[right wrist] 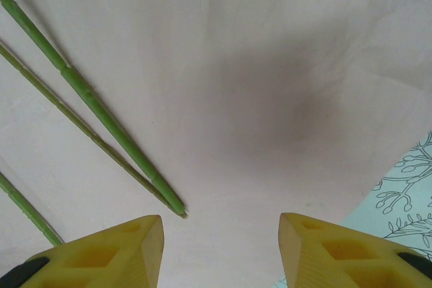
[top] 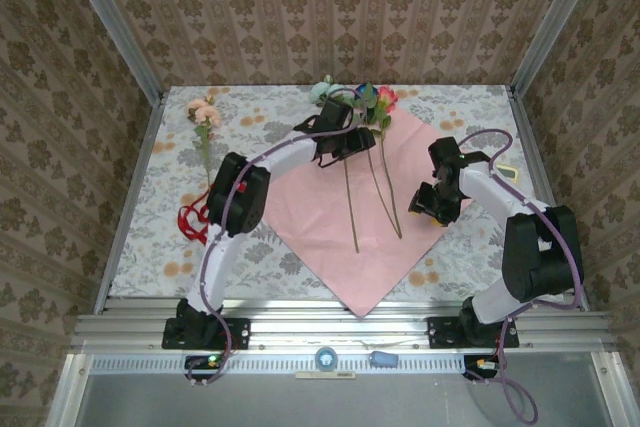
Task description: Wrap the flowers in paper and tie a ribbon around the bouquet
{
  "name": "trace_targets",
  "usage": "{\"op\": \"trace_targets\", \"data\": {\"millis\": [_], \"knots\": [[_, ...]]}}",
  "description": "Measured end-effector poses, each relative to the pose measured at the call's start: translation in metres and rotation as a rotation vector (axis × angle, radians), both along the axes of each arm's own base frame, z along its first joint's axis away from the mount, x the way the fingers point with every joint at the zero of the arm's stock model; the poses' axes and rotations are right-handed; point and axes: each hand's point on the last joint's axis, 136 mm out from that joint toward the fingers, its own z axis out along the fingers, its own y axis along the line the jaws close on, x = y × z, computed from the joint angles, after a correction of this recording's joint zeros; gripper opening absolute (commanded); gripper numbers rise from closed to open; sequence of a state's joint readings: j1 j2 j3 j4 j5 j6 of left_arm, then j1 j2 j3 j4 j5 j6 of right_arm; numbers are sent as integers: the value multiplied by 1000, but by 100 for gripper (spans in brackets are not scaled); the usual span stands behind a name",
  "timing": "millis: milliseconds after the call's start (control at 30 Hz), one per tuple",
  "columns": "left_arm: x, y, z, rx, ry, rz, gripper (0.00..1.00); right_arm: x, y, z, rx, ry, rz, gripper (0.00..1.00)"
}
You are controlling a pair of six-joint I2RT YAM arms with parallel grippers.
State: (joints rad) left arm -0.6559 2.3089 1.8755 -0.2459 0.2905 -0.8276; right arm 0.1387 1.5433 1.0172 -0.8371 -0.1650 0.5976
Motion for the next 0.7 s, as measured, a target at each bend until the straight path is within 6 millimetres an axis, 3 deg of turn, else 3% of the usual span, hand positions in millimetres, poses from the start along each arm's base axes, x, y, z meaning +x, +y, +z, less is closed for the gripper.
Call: {"op": "trace_targets", "data": {"millis": [67,167,233,333,433,533,633,700], "knots": [[-8,14,34,15,-40,-10,58,-1,0,-1,0,5,0,50],[-18,58,96,37,-117,9,56,-2,-1,-2,0,6,-2,50],[-14,107,134,64,-185,59,53,-1,0,-3,1,3,-2,50],[4,198,155,172,-238,184,50,1,1,-2,6,-7,-2,50],[17,293,127,354,-185,303,48,3,1,-2,11,-15,-5,50],[10,360,80,490,-53,349,49,4,3,-1,18,-18,-6,50],[3,402,36,574,74,352,51,4,5,0,28,-21,-3,50],[-1,418,12,606,137,340,51,4,6,1,31,-25,-3,51]]}}
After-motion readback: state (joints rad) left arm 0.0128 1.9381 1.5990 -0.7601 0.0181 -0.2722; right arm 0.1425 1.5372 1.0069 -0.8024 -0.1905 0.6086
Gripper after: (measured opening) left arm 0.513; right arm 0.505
